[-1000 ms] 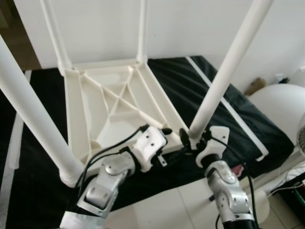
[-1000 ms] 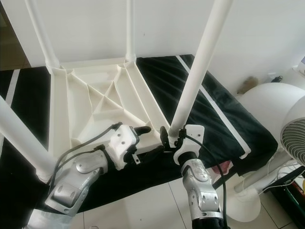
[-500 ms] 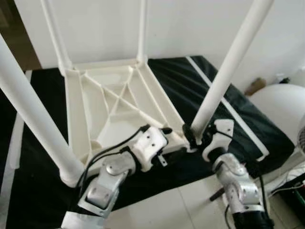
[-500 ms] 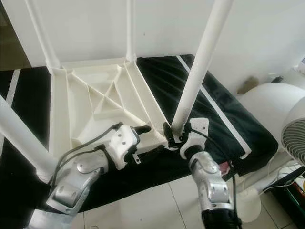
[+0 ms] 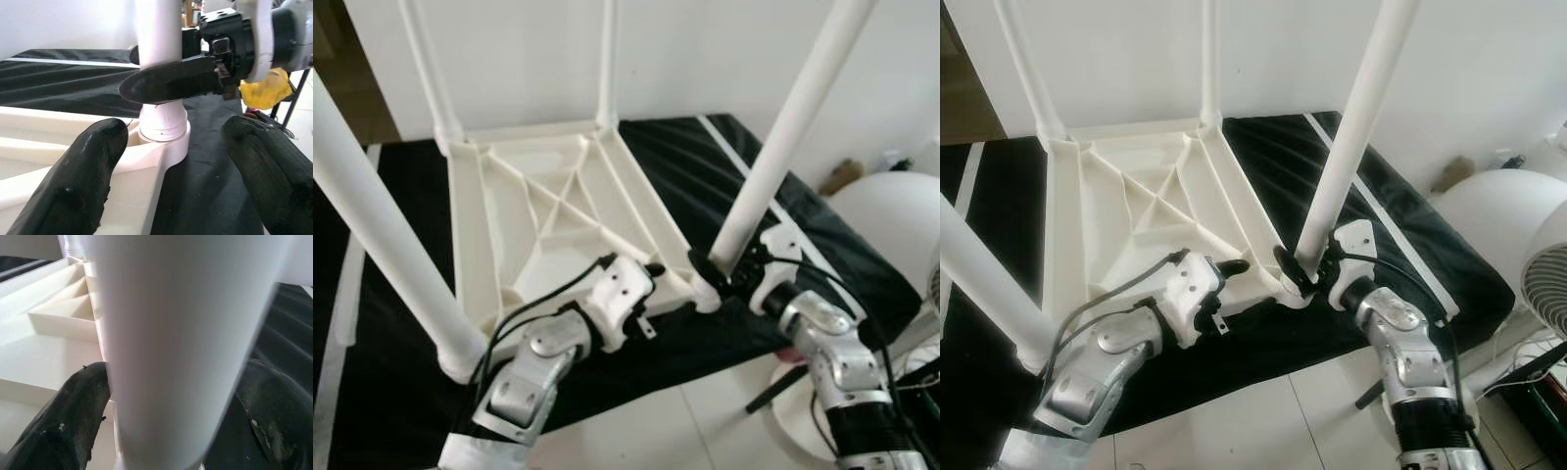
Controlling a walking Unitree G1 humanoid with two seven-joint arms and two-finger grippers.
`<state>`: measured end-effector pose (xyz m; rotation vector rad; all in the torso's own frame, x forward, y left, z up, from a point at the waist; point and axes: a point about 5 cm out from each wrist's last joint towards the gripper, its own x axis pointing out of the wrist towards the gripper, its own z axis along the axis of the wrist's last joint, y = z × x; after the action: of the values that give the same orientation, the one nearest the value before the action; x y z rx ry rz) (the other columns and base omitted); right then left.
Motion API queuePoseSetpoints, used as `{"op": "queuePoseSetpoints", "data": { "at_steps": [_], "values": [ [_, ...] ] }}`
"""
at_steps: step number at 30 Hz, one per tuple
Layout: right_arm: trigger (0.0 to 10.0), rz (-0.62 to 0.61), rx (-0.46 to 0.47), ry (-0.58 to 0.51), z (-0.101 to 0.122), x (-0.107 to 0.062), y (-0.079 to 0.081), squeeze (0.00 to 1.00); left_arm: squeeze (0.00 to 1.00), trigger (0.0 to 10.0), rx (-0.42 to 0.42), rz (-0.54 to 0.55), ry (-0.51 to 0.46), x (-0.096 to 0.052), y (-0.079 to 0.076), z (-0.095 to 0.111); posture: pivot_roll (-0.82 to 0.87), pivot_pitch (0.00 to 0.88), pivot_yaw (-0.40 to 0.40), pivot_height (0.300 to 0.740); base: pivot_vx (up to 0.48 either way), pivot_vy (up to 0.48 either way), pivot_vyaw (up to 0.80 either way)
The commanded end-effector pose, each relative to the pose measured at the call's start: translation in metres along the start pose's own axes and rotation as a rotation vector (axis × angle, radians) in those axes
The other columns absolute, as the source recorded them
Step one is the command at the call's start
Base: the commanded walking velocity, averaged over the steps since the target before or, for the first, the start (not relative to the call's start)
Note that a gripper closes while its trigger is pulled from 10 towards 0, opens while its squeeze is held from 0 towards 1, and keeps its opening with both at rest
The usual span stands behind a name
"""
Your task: Building children table
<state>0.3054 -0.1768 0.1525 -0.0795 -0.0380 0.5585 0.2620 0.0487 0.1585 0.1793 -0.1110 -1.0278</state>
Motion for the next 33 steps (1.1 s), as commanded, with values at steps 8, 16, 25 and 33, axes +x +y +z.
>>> {"op": "queuePoseSetpoints", "data": {
  "at_steps": [8,16,25,33],
  "values": [
    [10.0,0.119,-0.034,0.077,-0.011,0.005,-0.001,0.00,0.00,10.0,-0.045,-0.094,0.003,0.000,-0.009,0.002,-0.02,0.045,-0.052,0.740,0.000,0.000,0.00],
    [10.0,0.175,-0.055,0.098,-0.013,0.014,-0.002,0.00,0.00,10.0,-0.036,-0.103,0.007,0.001,-0.008,0.004,-0.02,0.043,-0.050,0.740,0.000,0.000,0.00],
    [0.0,0.176,-0.037,0.137,-0.024,0.012,-0.003,0.00,0.00,10.0,-0.046,-0.093,0.009,0.000,-0.008,0.005,-0.02,0.046,-0.057,0.740,0.000,0.000,0.00],
    [10.0,0.129,-0.016,0.158,-0.034,0.006,0.002,0.00,0.00,10.0,-0.054,-0.088,0.005,0.001,-0.007,0.006,-0.03,0.049,-0.056,0.740,0.000,0.000,0.00]
  ]
}}
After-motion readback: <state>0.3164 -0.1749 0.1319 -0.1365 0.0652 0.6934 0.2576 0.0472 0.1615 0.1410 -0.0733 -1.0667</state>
